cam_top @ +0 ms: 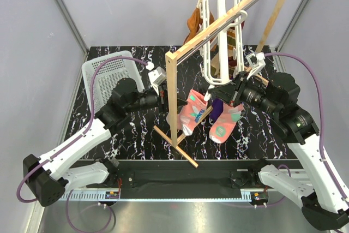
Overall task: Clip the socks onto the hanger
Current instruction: Clamp the sock onto the hanger.
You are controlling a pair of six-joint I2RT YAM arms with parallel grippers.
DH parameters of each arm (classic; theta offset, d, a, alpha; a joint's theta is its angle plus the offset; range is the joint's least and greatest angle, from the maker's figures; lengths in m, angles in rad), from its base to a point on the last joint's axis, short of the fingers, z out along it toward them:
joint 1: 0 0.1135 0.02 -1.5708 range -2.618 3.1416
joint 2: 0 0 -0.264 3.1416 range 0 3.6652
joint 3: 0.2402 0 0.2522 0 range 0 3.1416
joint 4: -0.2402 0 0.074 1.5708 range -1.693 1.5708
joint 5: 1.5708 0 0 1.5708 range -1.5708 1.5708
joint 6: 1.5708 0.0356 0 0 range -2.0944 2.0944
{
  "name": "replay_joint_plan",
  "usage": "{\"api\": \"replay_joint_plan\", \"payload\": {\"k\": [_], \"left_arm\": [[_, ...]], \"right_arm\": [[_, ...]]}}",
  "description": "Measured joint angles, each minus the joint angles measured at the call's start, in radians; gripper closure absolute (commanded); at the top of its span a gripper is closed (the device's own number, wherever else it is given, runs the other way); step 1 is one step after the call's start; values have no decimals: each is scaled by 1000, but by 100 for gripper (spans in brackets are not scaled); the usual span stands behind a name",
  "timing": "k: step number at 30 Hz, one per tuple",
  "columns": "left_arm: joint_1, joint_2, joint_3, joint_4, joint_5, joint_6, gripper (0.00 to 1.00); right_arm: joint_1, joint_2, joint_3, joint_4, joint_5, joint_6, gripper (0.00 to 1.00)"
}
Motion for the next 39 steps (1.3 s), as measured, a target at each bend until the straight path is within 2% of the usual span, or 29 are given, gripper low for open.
{"api": "replay_joint_plan", "payload": {"k": [27,39], "left_arm": [[-14,0,2,0,-8,6,100],[-33,0,2,0,-10,10,100]], "right_arm": [[0,16,-14,-2,61,-37,100],[0,37,32,-53,75,-57,100]]}}
